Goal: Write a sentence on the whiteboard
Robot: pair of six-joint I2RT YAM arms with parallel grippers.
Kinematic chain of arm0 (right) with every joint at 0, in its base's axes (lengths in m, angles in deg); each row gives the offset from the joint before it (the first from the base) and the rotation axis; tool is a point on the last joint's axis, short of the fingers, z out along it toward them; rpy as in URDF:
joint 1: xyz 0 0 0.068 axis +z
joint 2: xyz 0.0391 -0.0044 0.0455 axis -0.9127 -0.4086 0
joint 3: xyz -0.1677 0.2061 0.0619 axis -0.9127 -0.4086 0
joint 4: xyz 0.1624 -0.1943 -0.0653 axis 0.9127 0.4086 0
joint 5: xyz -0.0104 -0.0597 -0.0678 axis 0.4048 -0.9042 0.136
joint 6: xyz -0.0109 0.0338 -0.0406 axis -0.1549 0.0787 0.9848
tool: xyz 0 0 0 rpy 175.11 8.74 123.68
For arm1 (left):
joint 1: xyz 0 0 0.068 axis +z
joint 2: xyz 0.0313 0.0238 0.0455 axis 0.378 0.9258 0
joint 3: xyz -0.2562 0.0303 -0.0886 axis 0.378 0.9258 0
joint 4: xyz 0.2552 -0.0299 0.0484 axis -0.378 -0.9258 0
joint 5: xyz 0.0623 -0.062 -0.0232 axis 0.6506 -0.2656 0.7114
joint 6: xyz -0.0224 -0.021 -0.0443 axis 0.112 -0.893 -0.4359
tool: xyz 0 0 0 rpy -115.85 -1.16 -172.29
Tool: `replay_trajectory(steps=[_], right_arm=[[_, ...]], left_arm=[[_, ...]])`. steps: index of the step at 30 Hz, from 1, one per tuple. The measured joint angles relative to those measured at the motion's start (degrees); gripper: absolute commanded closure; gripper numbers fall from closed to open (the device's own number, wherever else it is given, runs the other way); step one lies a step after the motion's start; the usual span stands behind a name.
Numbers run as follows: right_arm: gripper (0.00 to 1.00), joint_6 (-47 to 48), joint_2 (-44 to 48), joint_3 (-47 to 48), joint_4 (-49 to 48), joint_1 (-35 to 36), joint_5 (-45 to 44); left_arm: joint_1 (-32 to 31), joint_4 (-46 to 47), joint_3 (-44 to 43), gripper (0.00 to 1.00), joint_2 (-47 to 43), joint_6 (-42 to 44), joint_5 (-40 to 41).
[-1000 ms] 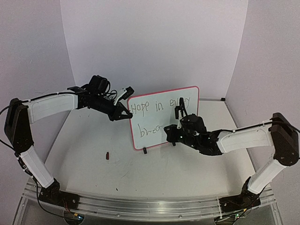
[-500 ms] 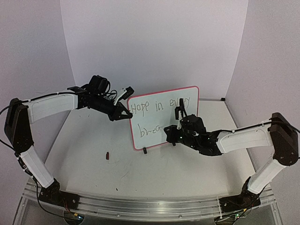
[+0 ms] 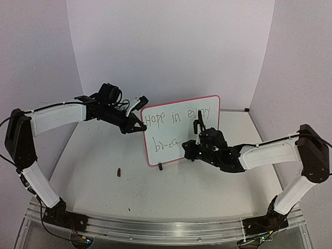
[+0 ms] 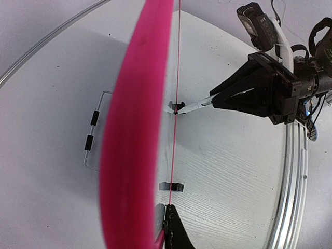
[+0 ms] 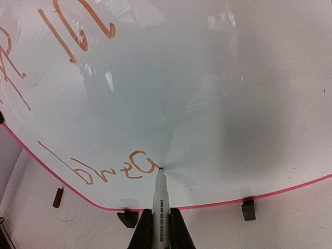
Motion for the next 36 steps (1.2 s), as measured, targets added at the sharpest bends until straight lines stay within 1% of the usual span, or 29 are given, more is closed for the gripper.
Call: replay_trajectory(steps=[10, 17, 20, 27, 36], right_arm=[[1.00, 0.1, 0.4, -0.4, 0.2, 0.0, -0.9], [1.00, 0.2, 6.1, -3.2, -0.5, -0.1, -1.6], [1.00, 0.3, 7.2, -3.4, -1.3, -0.1, -1.3], [1.00, 0.3, 6.5, -3.4, -1.7, -0.1, -0.3], [1.00, 0.4, 2.4, -1.9, -1.6, -0.1, 0.3]], left_arm=[[0.0, 0.0, 0.0, 1.00, 0.0, 0.0, 0.0], [0.0, 0.0, 0.0, 1.00, 0.0, 0.2, 0.0], [-0.1, 0.0, 0.0, 1.00, 0.0, 0.2, 0.0], [-0.1, 0.0, 0.0, 1.00, 0.0, 0.2, 0.0], [-0.1, 0.0, 0.0, 1.00, 0.0, 0.2, 0.0]])
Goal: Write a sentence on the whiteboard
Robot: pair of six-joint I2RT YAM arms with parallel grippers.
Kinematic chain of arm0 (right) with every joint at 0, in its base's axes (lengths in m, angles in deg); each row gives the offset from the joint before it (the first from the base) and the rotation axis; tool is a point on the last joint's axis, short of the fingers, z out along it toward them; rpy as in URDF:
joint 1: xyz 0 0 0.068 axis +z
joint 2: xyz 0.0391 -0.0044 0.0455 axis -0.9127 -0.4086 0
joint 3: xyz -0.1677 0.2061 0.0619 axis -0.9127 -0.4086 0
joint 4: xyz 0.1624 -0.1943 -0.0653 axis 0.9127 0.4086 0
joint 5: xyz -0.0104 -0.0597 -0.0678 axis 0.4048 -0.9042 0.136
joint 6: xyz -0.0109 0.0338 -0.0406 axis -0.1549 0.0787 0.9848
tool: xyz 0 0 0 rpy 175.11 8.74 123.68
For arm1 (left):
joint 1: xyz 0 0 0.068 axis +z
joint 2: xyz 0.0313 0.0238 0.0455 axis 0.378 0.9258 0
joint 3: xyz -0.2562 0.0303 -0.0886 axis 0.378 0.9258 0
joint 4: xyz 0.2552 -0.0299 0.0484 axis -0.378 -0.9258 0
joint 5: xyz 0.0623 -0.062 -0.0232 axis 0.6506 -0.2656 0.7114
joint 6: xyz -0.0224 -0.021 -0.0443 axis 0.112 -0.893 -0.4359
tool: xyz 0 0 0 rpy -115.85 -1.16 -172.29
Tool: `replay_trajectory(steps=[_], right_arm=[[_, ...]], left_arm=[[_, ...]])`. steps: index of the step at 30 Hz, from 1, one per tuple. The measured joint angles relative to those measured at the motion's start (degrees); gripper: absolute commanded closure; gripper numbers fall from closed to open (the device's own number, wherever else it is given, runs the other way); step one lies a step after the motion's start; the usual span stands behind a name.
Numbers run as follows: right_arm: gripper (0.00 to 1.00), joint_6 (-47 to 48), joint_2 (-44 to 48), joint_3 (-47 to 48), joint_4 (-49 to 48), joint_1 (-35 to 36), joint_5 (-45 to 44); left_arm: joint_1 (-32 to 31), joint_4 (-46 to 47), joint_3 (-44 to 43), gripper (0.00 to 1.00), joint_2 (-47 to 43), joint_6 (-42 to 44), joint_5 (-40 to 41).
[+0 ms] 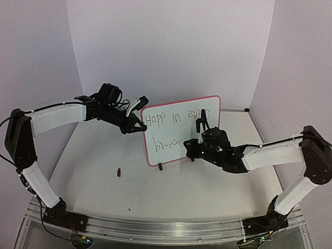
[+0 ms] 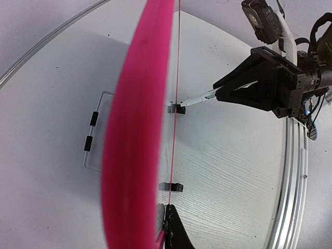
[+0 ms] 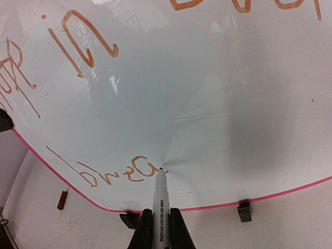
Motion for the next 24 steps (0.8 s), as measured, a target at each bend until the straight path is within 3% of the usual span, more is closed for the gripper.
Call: replay_trajectory(steps=[24], right_arm=[[1.00, -1.0, 0.0, 0.8, 0.2, 0.1, -4.5]], left_arm=[[0.0, 0.0, 0.0, 1.00, 0.0, 0.0, 0.0]])
